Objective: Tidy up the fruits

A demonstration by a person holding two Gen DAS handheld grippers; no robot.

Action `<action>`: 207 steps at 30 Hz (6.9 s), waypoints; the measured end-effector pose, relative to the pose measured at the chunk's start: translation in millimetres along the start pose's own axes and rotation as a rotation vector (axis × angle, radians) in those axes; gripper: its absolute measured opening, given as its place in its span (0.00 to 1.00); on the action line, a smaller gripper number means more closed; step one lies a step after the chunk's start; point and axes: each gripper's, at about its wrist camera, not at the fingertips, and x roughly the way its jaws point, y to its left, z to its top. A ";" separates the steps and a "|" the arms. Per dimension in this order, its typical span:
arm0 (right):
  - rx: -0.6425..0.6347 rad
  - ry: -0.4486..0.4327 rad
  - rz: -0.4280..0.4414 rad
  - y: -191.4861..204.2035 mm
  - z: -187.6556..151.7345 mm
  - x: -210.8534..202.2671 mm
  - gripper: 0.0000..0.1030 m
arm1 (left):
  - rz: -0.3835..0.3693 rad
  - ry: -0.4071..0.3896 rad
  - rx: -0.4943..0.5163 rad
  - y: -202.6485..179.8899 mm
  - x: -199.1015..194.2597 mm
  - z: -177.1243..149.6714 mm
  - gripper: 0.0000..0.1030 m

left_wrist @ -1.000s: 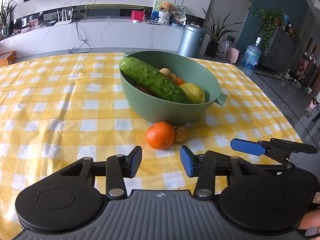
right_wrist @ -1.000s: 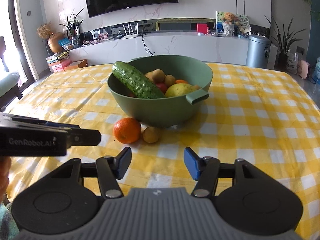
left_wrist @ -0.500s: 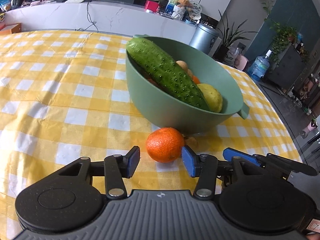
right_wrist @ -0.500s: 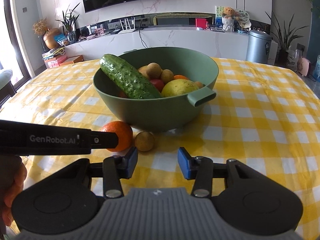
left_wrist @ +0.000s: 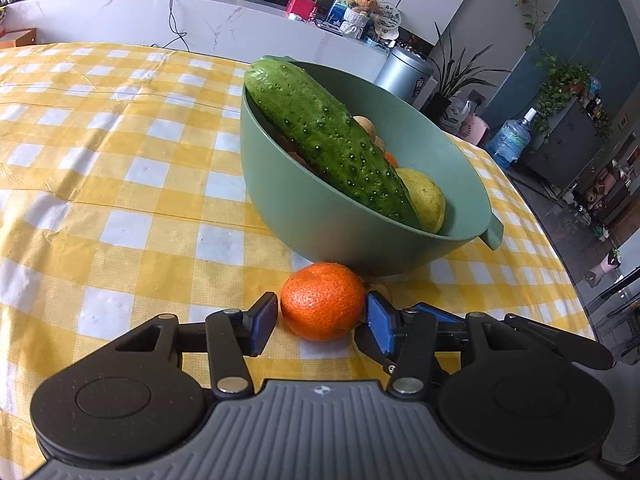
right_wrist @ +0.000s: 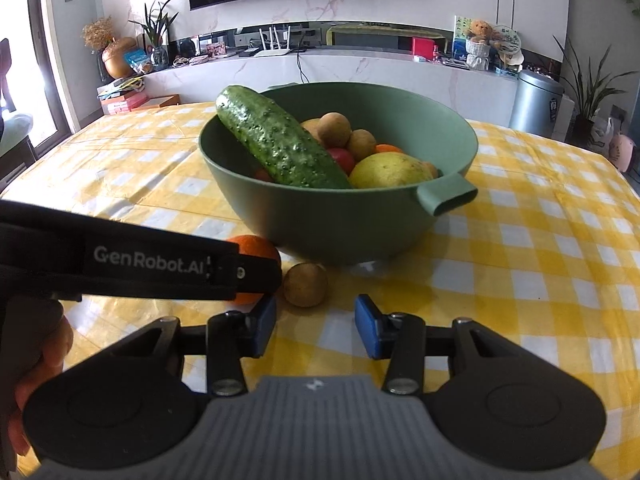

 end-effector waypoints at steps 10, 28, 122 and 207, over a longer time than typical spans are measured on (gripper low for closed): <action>-0.025 -0.022 -0.005 4.8 1.2 2.1 0.36 | 0.069 -0.072 0.056 -4.6 -22.0 1.4 0.50; -0.028 -0.014 0.012 6.5 5.2 14.6 0.23 | 0.117 -0.074 0.048 4.0 -24.0 1.0 0.50; -0.116 -0.010 -0.063 -53.8 121.0 47.6 0.23 | 0.293 -0.030 0.329 -54.0 43.4 118.7 0.50; 0.118 -0.260 -0.088 -17.4 -40.0 -136.7 0.90 | 0.428 -0.181 0.346 -76.5 -81.5 -58.4 0.86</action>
